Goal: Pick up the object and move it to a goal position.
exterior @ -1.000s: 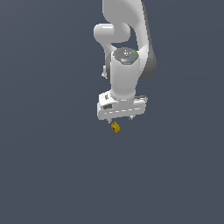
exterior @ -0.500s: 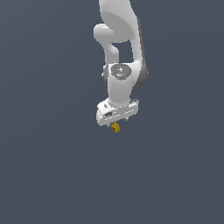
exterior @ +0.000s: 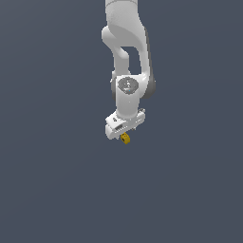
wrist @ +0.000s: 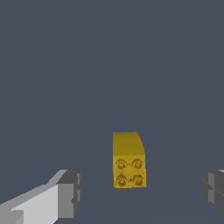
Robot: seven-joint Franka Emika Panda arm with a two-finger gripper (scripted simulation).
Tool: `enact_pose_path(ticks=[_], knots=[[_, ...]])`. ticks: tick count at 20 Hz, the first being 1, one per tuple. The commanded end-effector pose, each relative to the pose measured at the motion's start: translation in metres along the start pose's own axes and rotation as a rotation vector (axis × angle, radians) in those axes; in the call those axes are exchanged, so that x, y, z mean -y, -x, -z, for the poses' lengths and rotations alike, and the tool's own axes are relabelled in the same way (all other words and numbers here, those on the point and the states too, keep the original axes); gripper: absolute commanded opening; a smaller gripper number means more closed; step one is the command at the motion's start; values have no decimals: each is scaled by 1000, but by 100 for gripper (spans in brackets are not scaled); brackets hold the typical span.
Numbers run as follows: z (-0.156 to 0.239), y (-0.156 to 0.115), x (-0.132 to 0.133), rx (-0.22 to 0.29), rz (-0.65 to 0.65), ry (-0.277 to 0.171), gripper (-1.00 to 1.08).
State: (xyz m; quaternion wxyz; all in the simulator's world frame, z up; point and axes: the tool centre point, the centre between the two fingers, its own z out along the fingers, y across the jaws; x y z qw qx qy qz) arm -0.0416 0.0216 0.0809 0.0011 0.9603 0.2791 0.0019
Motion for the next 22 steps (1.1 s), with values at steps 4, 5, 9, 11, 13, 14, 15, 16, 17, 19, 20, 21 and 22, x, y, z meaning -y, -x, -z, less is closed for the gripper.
enact_pose_path(ticks=[4, 5, 9, 11, 13, 14, 15, 16, 17, 19, 20, 21, 22], knots=[[-8, 5, 2, 3, 39, -3, 100], [-9, 5, 2, 3, 41, -3, 100], [-10, 5, 2, 3, 37, -3, 100], [-14, 5, 2, 3, 38, -3, 100], [-20, 6, 2, 3, 38, -3, 100], [-24, 6, 3, 3, 39, -3, 100], [-29, 6, 2, 3, 39, -3, 100], [-35, 6, 3, 3, 40, -3, 100], [-40, 7, 3, 3, 40, -3, 100], [-49, 7, 3, 3, 41, -3, 100], [-52, 6, 3, 3, 42, -3, 100], [-55, 6, 3, 3, 42, -3, 100], [-57, 6, 3, 3, 42, -3, 100]])
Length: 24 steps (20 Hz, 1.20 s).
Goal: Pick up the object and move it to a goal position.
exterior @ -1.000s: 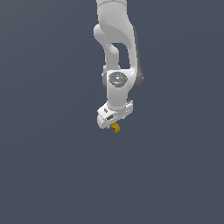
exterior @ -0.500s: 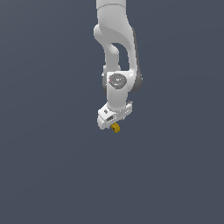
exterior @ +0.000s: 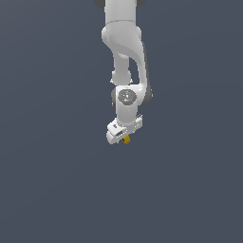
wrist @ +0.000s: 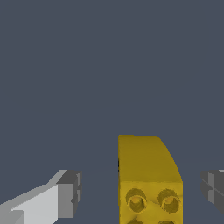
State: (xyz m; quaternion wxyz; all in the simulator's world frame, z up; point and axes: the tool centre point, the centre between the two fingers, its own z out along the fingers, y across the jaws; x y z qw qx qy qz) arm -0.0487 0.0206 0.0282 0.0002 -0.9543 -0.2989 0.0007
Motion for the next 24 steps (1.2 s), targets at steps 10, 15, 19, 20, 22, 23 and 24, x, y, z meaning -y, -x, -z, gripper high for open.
enact_pose_path(ticks=[10, 15, 19, 20, 22, 23, 24], knots=[[-6, -1, -1, -1, 0, 1, -100], [-6, -1, -1, -2, 0, 2, -100], [5, -10, -11, -33, 7, 19, -100], [9, -14, -16, -46, 11, 27, -100], [22, -24, -26, -81, 19, 47, -100], [30, -29, -33, -102, 24, 58, -100], [38, -35, -40, -125, 29, 71, -100]])
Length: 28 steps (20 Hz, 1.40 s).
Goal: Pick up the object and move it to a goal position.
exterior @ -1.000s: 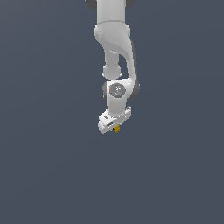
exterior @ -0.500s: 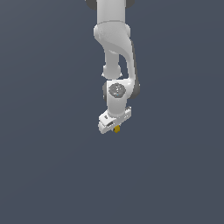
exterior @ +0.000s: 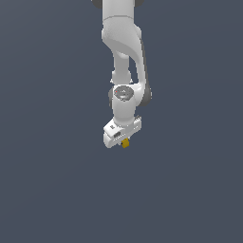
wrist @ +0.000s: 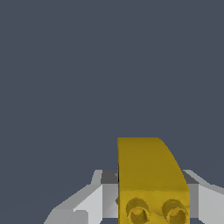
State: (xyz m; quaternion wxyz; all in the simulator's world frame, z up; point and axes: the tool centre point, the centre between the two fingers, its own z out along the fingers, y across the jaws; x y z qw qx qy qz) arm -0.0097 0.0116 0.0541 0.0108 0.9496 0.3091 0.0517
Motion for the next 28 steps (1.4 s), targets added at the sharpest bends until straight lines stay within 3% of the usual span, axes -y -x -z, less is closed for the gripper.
enact_pose_path(ticks=[1, 10, 17, 28], knots=[[20, -16, -19, -56, 12, 33, -100], [126, -79, -90, -315, 72, 179, -100], [216, -107, -128, -503, 115, 281, -100], [316, -120, -155, -699, 159, 382, -100]])
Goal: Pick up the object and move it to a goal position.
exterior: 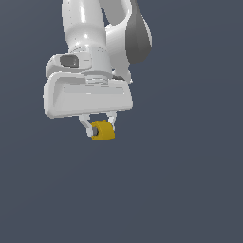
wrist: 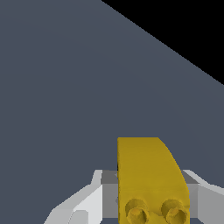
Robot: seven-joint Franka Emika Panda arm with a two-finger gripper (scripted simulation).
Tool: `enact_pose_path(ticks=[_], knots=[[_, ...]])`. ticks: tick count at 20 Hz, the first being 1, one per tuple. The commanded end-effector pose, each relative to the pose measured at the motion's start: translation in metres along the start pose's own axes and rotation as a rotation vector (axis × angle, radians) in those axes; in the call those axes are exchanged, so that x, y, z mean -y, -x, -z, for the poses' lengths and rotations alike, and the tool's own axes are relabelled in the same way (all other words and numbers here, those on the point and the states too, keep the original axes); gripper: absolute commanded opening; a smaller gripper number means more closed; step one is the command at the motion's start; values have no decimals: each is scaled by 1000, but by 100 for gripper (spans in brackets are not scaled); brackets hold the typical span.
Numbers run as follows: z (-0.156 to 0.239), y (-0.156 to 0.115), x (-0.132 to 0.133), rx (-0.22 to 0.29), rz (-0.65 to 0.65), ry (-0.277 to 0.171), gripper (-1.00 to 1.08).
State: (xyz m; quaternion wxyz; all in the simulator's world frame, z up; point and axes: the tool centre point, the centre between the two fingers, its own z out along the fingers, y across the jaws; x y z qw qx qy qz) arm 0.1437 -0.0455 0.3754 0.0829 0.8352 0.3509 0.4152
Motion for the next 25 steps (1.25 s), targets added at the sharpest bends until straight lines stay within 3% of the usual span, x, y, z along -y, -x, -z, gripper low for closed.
enact_pose_path(ticks=[1, 13, 25], knots=[[12, -11, -11, -38, 8, 19, -100], [53, -41, -43, -152, 31, 72, -100], [61, -46, -49, -177, 35, 82, -100]])
